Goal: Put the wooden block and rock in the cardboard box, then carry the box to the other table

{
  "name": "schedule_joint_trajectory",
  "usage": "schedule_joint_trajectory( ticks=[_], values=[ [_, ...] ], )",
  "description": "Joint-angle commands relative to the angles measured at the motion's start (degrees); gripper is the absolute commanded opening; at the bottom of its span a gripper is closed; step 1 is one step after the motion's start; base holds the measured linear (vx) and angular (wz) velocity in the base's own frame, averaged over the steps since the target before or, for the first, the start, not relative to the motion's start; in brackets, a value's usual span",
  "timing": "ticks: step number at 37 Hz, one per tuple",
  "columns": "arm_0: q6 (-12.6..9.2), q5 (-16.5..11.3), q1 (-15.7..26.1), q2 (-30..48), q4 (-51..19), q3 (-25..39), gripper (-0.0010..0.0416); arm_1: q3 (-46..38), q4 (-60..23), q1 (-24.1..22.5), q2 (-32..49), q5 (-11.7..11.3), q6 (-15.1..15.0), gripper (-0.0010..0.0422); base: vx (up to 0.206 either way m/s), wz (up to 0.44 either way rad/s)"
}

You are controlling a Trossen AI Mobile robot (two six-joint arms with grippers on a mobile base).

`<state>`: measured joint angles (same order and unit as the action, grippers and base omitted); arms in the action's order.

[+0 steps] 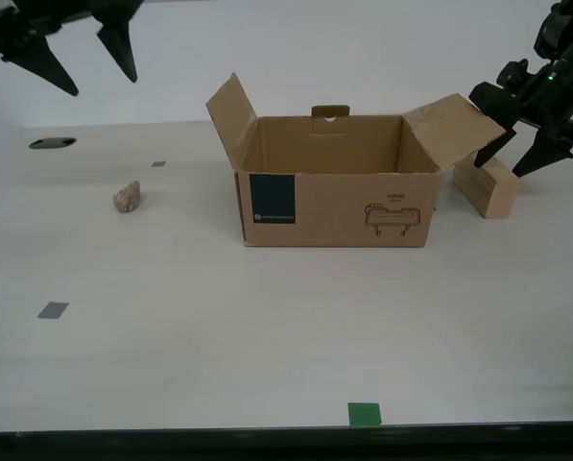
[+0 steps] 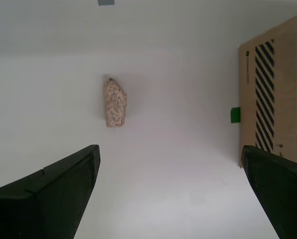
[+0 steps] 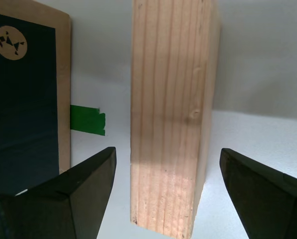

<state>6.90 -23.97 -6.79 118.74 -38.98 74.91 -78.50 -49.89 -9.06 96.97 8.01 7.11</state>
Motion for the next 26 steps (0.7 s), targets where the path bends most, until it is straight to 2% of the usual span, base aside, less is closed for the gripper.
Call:
schedule_joint_trajectory(
  ticks=[1,3,6,8,11,17,26],
  values=[
    [0.22,-0.2,0.04,0.02,0.11,0.02,0.0281,-0.61,1.22,0.02,4.35,-0.11,-0.48,0.0389,0.0,0.0],
    [0.26,-0.2,0.04,0.02,0.13,0.02,0.0278,-1.03,1.9,0.04,6.86,-0.81,-0.76,0.0389,0.0,0.0],
    [0.66,-0.15,0.04,0.02,0.26,0.02,0.0274,-1.79,3.06,0.09,11.23,-4.7,-1.53,0.0389,0.0,0.0],
    [0.66,0.15,0.04,0.02,0.39,0.02,0.0271,-2.58,2.97,0.22,13.9,-6.21,-2.21,0.0389,0.0,0.0],
    [0.63,0.55,0.04,0.02,0.48,0.02,0.0267,-4.04,2.51,0.55,18.03,-6.16,-3.15,0.0389,0.0,0.0],
    [0.61,3.06,0.04,0.02,0.76,0.02,0.0262,-6.16,2.64,0.79,22.75,-6.19,-4.0,0.0389,0.0,0.0],
    [0.61,3.02,0.09,0.02,0.59,0.02,0.0277,-6.05,5.07,1.81,22.8,-6.36,-3.98,0.0389,0.0,0.0]
  ],
)
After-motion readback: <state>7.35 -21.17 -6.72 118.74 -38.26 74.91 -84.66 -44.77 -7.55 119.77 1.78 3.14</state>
